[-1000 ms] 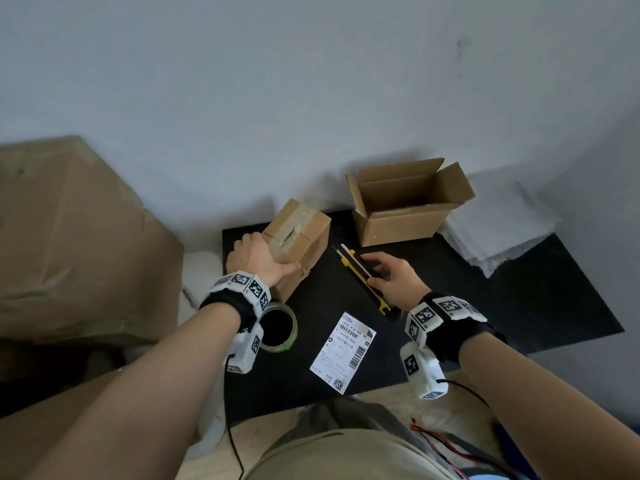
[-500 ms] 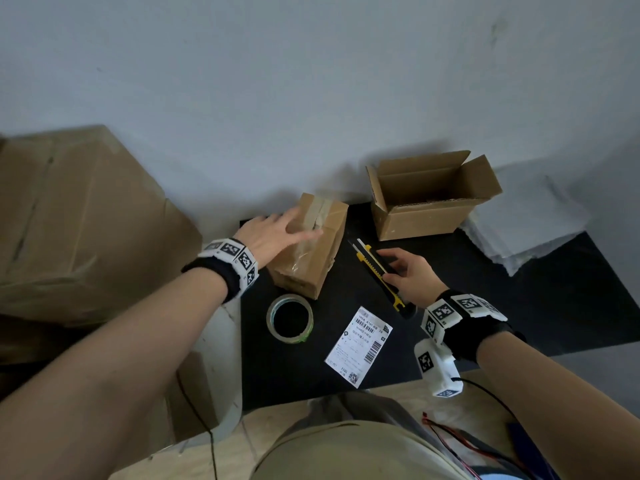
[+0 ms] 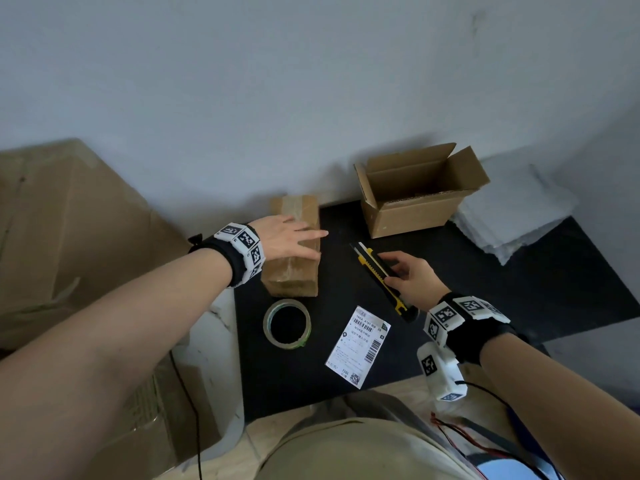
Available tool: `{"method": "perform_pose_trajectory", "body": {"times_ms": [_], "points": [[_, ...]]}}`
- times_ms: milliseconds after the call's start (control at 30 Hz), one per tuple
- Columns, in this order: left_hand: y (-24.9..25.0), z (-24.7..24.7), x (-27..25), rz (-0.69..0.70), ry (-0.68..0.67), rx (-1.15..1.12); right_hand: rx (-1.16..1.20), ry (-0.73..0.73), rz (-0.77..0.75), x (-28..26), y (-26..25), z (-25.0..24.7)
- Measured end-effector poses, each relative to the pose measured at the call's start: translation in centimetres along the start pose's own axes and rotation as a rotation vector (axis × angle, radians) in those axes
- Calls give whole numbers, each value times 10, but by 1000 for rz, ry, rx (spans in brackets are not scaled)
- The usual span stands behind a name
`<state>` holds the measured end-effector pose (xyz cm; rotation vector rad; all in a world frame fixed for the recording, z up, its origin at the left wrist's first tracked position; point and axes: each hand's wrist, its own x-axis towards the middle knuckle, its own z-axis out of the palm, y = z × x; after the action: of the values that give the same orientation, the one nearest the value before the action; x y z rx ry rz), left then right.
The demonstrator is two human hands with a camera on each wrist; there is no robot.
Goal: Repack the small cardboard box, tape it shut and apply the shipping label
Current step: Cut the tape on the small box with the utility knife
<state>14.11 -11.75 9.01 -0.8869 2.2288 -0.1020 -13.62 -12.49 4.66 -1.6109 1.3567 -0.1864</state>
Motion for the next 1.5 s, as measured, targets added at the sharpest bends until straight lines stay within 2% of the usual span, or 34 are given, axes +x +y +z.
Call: {"method": "perform_pose_trajectory", "body": {"times_ms": [133, 467, 700, 967, 1267, 1500], "points": [[-4, -5, 4, -116, -2, -141, 11, 4, -9, 3, -4, -2], [10, 0, 10, -550, 210, -496, 33, 47, -59, 12, -13, -8], [24, 7, 6, -796, 345, -700, 50, 49, -85, 18, -27, -6], [33, 6, 19, -825, 338, -620, 49, 43, -144, 25, -36, 3], [38, 1, 32, -770, 264, -578, 72, 53, -109, 30, -20, 1], [33, -3, 33, -785, 260, -620, 62, 36, -101, 35, -17, -1]]}}
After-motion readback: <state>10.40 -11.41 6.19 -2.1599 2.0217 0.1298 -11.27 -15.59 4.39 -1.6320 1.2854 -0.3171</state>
